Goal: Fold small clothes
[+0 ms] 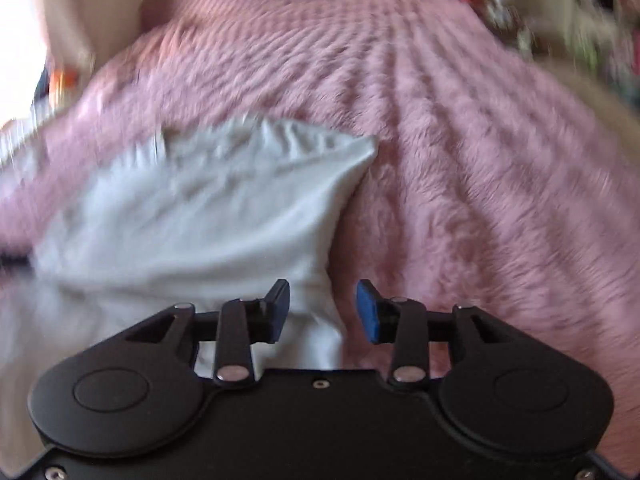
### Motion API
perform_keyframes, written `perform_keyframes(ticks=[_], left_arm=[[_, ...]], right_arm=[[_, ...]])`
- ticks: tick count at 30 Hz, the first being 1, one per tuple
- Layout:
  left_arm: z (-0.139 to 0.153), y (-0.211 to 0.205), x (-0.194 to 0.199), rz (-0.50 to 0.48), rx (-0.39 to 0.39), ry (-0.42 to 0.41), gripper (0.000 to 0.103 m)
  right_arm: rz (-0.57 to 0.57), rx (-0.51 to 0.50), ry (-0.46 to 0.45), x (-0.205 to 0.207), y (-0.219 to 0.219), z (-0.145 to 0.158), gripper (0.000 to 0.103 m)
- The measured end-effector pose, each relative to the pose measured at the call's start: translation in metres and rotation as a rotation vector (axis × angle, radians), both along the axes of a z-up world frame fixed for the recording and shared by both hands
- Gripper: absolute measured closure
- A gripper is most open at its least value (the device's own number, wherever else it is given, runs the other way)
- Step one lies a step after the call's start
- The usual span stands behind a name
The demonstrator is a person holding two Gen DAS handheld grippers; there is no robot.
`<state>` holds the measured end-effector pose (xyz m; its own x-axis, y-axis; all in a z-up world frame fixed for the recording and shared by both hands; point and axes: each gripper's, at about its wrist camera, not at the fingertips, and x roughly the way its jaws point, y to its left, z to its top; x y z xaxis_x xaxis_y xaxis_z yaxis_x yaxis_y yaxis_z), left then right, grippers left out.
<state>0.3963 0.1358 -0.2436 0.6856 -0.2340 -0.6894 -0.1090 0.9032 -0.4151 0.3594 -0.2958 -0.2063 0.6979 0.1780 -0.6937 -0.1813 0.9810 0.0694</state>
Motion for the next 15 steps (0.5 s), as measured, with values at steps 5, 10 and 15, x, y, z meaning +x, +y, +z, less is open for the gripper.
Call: perform_keyframes(ticks=[5, 10, 15], left_arm=[[-0.023, 0.002, 0.008, 0.056, -0.027, 0.048, 0.019], [-0.022, -0.005, 0.012, 0.046, 0.029, 0.047, 0.023], [-0.015, -0.003, 0.014, 0.014, 0.103, 0.045, 0.023]], right_arm=[[0.089, -0.238, -0.02, -0.007, 0.029, -0.015, 0.069], [0.078, -0.334, -0.05, -0.002, 0.047, -0.022, 0.097], [0.006, -0.289, -0.015, -0.003, 0.037, -0.016, 0.098]])
